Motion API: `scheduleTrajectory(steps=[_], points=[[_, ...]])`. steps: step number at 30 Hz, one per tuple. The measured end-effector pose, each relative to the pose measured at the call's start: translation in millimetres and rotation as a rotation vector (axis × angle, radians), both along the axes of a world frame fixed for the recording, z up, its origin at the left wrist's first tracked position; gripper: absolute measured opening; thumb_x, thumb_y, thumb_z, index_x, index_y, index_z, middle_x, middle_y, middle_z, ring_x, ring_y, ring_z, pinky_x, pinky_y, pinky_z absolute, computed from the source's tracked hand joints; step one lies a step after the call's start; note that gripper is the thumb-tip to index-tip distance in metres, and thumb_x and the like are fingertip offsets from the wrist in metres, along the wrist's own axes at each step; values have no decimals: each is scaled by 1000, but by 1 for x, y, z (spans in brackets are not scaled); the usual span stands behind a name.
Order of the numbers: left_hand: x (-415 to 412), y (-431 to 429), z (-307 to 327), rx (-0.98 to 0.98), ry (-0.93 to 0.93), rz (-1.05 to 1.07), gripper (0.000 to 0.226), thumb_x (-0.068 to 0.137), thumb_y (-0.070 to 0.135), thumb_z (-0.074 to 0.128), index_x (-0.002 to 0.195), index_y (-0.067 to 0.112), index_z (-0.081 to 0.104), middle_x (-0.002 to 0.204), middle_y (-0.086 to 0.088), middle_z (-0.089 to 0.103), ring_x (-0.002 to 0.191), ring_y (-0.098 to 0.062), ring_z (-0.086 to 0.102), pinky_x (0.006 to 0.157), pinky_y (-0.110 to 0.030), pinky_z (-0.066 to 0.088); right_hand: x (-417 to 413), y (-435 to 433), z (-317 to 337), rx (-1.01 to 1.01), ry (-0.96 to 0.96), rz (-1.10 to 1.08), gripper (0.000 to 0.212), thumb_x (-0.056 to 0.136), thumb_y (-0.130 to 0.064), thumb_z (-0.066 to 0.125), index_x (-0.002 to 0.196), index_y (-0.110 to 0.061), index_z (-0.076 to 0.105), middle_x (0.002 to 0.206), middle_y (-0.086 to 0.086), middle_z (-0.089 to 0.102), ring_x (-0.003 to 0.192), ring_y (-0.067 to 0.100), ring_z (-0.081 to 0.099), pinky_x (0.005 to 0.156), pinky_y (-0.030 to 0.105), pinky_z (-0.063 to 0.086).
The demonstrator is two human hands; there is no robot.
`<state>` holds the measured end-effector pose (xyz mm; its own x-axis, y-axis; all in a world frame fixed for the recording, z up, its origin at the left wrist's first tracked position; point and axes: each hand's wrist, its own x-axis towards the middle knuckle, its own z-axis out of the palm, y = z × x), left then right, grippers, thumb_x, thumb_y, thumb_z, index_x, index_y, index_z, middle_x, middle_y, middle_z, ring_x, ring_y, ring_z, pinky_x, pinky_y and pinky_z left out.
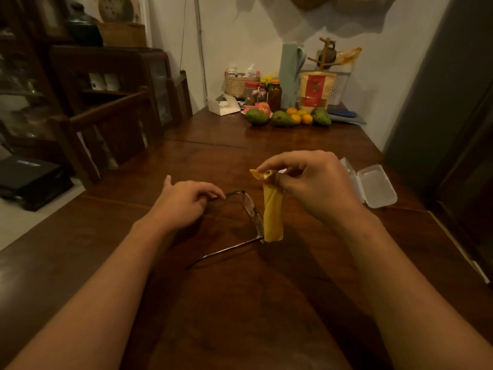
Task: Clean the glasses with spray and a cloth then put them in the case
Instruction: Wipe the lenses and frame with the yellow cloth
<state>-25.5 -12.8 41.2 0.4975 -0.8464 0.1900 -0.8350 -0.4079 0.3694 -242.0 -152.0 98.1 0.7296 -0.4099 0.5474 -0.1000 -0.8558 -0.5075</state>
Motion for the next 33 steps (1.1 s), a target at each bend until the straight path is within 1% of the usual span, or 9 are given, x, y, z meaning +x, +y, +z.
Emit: scheduleTrajectory(steps=[3, 5, 8, 10, 12, 14, 17, 27, 33], points=[[2, 0, -1, -45, 58, -27, 42, 84, 11, 56, 82, 51, 67, 61, 26, 64, 59, 12, 55, 90, -40, 50, 0, 4, 3, -11, -17, 12, 32, 87, -21, 72, 103, -48, 71, 95, -20, 71, 87, 4, 64, 68, 45, 59], [1, 3, -2, -68, 179, -50, 44, 83, 9, 56, 75, 50, 70, 66, 21, 70, 58, 8, 61, 58, -19, 51, -1, 7, 5, -13, -34, 19, 29, 86, -25, 72, 104, -48, 70, 94, -20, 71, 86, 5, 64, 66, 46, 59], [-1, 8, -1, -76, 324, -87, 47, 81, 0, 57, 77, 44, 74, 72, 12, 72, 67, -8, 66, 56, -25, 50, -1, 11, 9, -21, -60, 35, 29, 86, -24, 74, 104, -47, 71, 94, -19, 72, 84, 3, 65, 65, 46, 58], [-1, 11, 3, -57, 307, -116, 48, 79, -2, 60, 81, 44, 75, 77, 14, 73, 76, -8, 66, 75, -34, 52, -1, 14, 11, -27, -66, 53, 27, 86, -23, 74, 102, -45, 73, 95, -18, 73, 85, 2, 65, 67, 45, 58], [0, 13, 5, 1, 183, -122, 46, 80, 4, 65, 85, 49, 71, 90, 23, 72, 102, 0, 61, 111, -60, 20, -1, 16, 12, -25, -70, 73, 26, 86, -22, 75, 102, -44, 74, 95, -18, 73, 85, 2, 65, 67, 45, 58], [2, 13, 4, 54, 88, -105, 41, 82, 15, 70, 84, 55, 65, 105, 26, 68, 121, 3, 47, 111, -63, -12, 0, 19, 14, -19, -81, 94, 27, 86, -22, 75, 102, -44, 73, 96, -17, 72, 86, 3, 65, 67, 46, 58], [-1, 10, 0, 79, 21, -95, 38, 81, 22, 72, 80, 57, 61, 129, 21, 59, 137, -4, 34, 108, -62, -21, 2, 24, 13, -6, -90, 123, 29, 86, -21, 74, 104, -43, 73, 96, -17, 73, 86, 4, 66, 67, 44, 58], [-9, 11, 2, -396, -74, -285, 43, 69, -3, 79, 92, 33, 73, 118, 11, 61, 118, -14, 59, 115, -45, 17, 9, 23, 0, 98, 2, 110, 28, 87, -13, 73, 102, -37, 76, 97, -18, 72, 89, 3, 66, 71, 41, 60], [-14, 15, 11, -584, -182, -295, 26, 78, 5, 73, 102, 15, 74, 111, 3, 68, 114, -18, 58, 113, -47, 18, 4, 17, 0, 152, 126, 184, 30, 86, -12, 74, 97, -40, 75, 91, -23, 70, 92, -5, 64, 73, 25, 57]])
